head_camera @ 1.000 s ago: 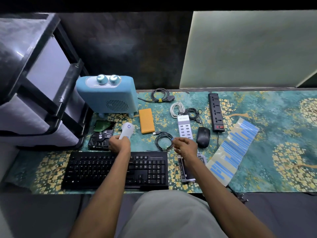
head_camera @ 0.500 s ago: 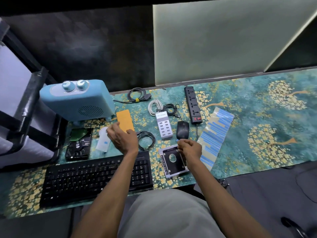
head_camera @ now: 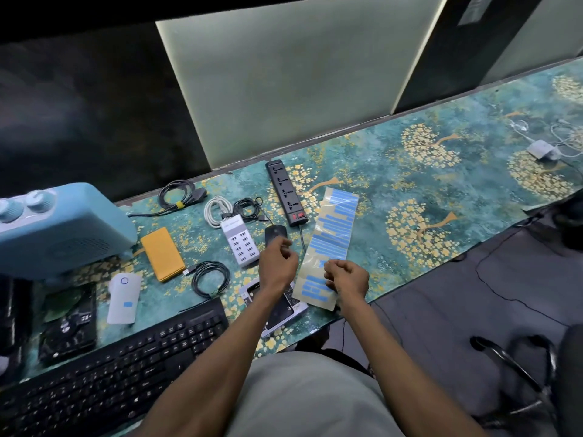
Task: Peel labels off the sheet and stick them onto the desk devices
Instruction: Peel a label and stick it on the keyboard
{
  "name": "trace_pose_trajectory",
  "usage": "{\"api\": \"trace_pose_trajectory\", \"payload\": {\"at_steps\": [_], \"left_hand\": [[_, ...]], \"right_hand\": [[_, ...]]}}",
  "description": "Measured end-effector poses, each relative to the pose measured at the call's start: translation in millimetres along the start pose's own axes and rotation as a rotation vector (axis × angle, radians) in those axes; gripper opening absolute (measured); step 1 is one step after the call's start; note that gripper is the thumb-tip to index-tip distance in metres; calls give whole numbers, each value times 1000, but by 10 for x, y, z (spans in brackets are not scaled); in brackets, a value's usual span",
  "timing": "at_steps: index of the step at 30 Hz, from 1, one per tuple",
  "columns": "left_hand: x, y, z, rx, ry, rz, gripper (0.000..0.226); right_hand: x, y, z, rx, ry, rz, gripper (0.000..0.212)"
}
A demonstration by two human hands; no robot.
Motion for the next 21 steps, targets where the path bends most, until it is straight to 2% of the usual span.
{"api": "trace_pose_trajectory", "payload": {"at_steps": [5, 13, 18, 21], "left_hand": [[-48, -137, -47, 3, -28, -31, 10], [-516, -665, -366, 177, -151, -85, 12], [-948, -1127, -663, 331, -244, -45, 13], [-1138, -1420, -795, 483, -327, -7, 9]], "right_hand": [[23, 129, -73, -46, -6, -14, 8], [445, 586, -544, -172, -15, -122, 11], [514, 958, -825, -328, -60, -241, 8], [428, 1215, -956, -467, -93, -274, 6]]}}
Point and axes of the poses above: each hand's wrist, its own z-axis towards the middle knuckle, its own y-axis out of the palm, x = y × z, the point moved 5 cm from there along z, towards the middle knuckle, and after that the axes turned 4 degrees about x, right-handed, at the moved point
